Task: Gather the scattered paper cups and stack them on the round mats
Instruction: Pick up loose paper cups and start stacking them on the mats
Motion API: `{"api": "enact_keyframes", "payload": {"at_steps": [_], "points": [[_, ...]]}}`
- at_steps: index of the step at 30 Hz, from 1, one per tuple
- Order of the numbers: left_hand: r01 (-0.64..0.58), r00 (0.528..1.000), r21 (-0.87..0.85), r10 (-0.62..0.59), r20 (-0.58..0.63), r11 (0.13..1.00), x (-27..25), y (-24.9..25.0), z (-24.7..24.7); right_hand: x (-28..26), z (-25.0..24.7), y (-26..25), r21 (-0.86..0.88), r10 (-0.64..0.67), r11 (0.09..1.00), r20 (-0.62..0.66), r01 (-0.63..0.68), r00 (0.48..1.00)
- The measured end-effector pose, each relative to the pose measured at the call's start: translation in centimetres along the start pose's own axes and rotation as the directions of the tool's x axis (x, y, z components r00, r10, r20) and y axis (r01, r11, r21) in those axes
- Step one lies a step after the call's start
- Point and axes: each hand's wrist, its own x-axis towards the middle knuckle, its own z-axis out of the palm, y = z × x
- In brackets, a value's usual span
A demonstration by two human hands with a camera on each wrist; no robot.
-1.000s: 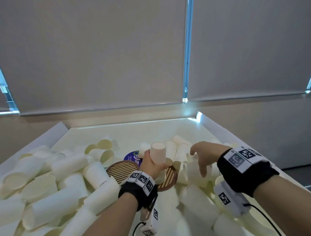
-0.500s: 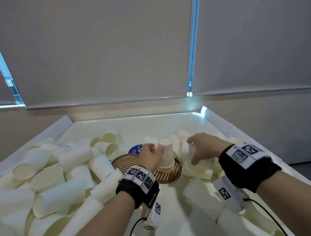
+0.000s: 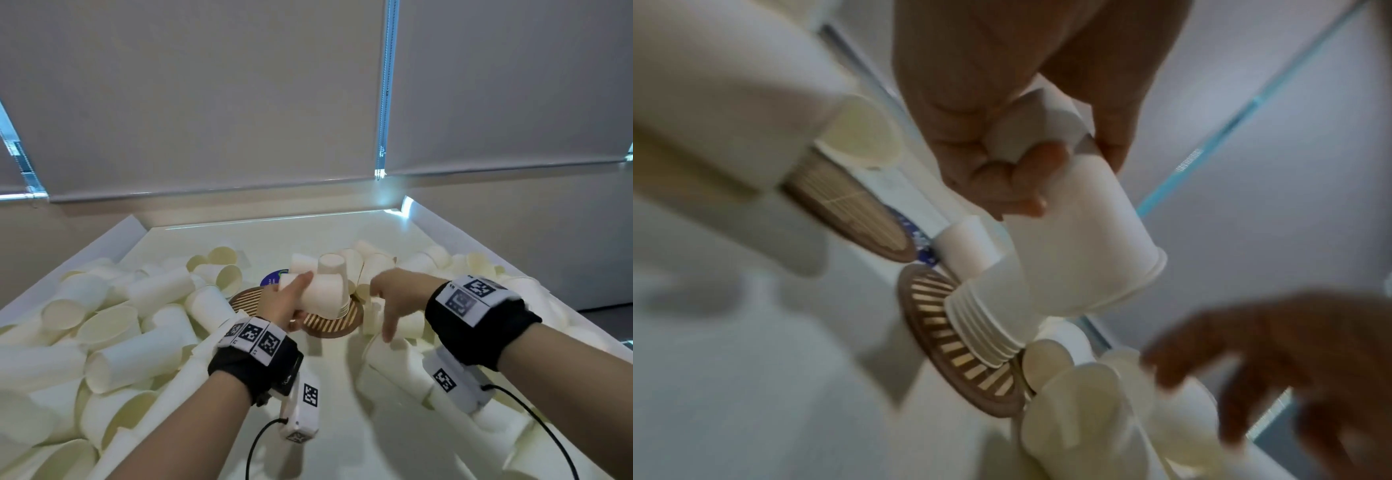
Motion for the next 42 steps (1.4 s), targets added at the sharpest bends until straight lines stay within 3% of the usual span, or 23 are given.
{"api": "enact_keyframes", "payload": {"at_steps": [3,6,8,11,14,18,23,26,28,30,33,35,36,39,42], "points": [[0.054,0.999,0.005,-0.054,-0.006,0.999,0.1,-0.7,-1.1,0.1,1.7,-0.1,-0.074,-0.044,0.996,0.14,0.055,0.989],[0.065,0.998,0.018,-0.065,-0.001,0.998,-0.4,-1.1,-1.3,0.3,2.2,-0.4,-0.096,-0.093,0.989,0.184,0.112,0.979],[0.053,0.998,-0.01,-0.053,-0.019,0.999,-0.7,-1.1,-1.2,0.4,1.5,-0.3,-0.025,-0.092,0.995,0.099,0.095,0.991],[0.013,0.994,-0.095,-0.024,-0.11,0.995,-0.6,-0.9,-1.4,0.1,-0.8,0.0,0.204,-0.029,0.977,-0.15,0.06,0.988],[-0.035,0.979,-0.187,-0.004,-0.202,0.982,-0.7,-0.7,-1.5,-0.2,-2.5,0.3,0.493,0.121,0.867,-0.351,0.073,0.929],[-0.062,0.983,-0.289,0.007,-0.186,0.955,-1.8,-0.2,-0.6,-0.6,-2.3,-0.7,0.73,0.184,0.676,-0.299,0.1,0.936],[-0.186,0.981,-0.066,0.182,-0.064,0.98,-3.6,0.6,1.3,-0.3,-0.7,-4.1,0.887,0.124,0.438,-0.219,0.144,0.968],[-0.227,0.971,0.123,0.234,-0.046,0.966,-3.7,1.5,0.6,0.0,-0.3,-5.2,0.902,0.108,0.401,-0.221,0.161,0.969],[-0.236,0.958,0.403,0.282,-0.057,0.884,-2.8,2.2,-0.8,0.2,-0.5,-5.5,0.903,0.132,0.398,-0.23,0.161,0.964],[-0.135,0.94,0.681,0.31,-0.141,0.72,-1.5,2.5,-2.8,0.6,-0.6,-5.6,0.891,0.192,0.436,-0.227,0.125,0.955],[0.133,0.947,0.917,0.225,-0.229,0.375,-1.1,1.8,-4.9,1.0,-0.3,-5.9,0.881,0.22,0.466,-0.201,0.078,0.955],[0.194,0.954,0.965,0.195,-0.227,0.176,-1.4,0.7,-5.9,1.4,0.2,-5.9,0.864,0.195,0.499,-0.178,0.058,0.965],[0.182,0.962,0.972,0.176,-0.207,0.148,-1.4,0.1,-6.2,1.6,0.6,-5.8,0.858,0.191,0.512,-0.168,0.048,0.967],[0.135,0.977,0.968,0.133,-0.165,0.213,-0.7,-1.2,-7.1,1.5,0.8,-5.9,0.872,0.236,0.49,-0.144,0.01,0.961],[0.123,0.98,0.968,0.128,-0.154,0.221,-0.9,-0.9,-6.9,1.3,0.7,-5.6,0.876,0.251,0.482,-0.142,0.004,0.957]]}}
